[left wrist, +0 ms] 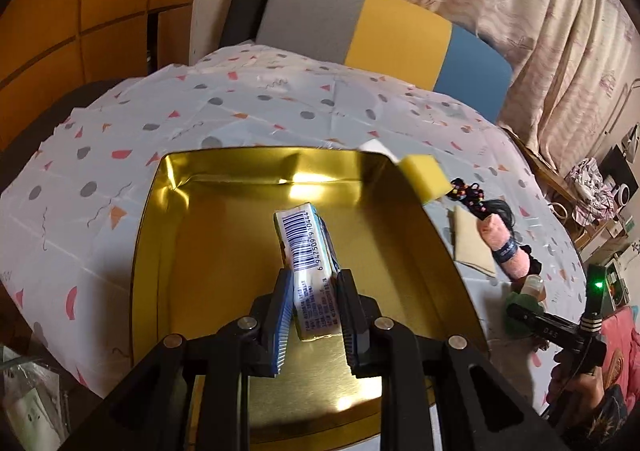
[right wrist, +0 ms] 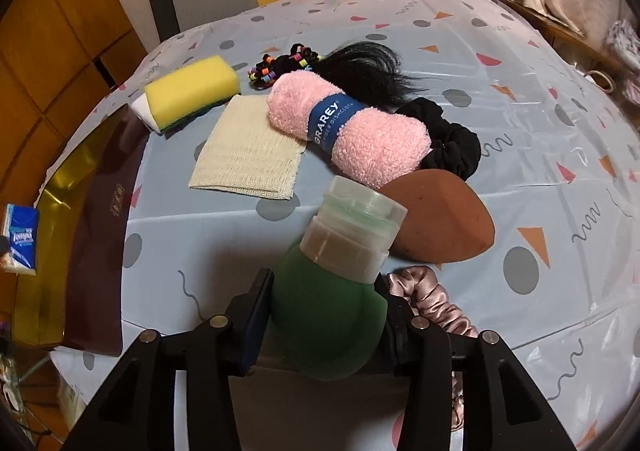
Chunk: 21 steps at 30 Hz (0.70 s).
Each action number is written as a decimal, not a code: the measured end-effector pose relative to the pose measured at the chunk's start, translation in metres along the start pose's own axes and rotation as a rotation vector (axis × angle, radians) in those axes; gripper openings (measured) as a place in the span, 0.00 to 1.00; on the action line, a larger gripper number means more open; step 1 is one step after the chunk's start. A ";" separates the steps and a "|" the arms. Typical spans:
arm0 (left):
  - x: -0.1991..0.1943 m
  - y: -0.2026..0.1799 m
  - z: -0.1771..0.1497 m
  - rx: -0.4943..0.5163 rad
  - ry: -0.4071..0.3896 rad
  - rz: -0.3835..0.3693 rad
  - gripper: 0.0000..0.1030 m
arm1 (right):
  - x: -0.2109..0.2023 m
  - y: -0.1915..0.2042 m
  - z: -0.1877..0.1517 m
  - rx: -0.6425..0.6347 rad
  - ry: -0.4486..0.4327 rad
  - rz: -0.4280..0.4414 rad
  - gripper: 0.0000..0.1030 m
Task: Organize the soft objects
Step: 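Carry the tissue pack into the gold tray and open the left gripper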
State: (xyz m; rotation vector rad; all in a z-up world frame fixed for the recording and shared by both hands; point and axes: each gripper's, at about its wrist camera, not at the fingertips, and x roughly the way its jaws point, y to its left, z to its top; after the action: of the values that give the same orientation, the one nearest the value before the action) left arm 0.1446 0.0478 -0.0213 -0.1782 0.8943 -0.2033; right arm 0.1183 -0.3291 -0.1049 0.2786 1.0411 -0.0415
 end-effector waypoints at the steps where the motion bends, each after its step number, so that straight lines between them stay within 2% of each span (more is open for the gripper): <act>1: 0.002 0.003 -0.001 -0.008 0.007 -0.002 0.21 | 0.000 0.001 0.000 -0.004 0.004 -0.004 0.45; 12: 0.030 0.047 0.001 -0.085 0.077 -0.013 0.21 | 0.004 0.002 0.003 -0.031 0.016 -0.014 0.45; 21: 0.047 0.068 0.024 -0.110 0.075 0.064 0.22 | 0.004 0.002 0.002 -0.037 0.008 -0.010 0.44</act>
State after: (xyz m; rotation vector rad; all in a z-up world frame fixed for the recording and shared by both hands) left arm 0.1984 0.1030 -0.0579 -0.2452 0.9853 -0.1021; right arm 0.1220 -0.3274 -0.1071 0.2404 1.0507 -0.0307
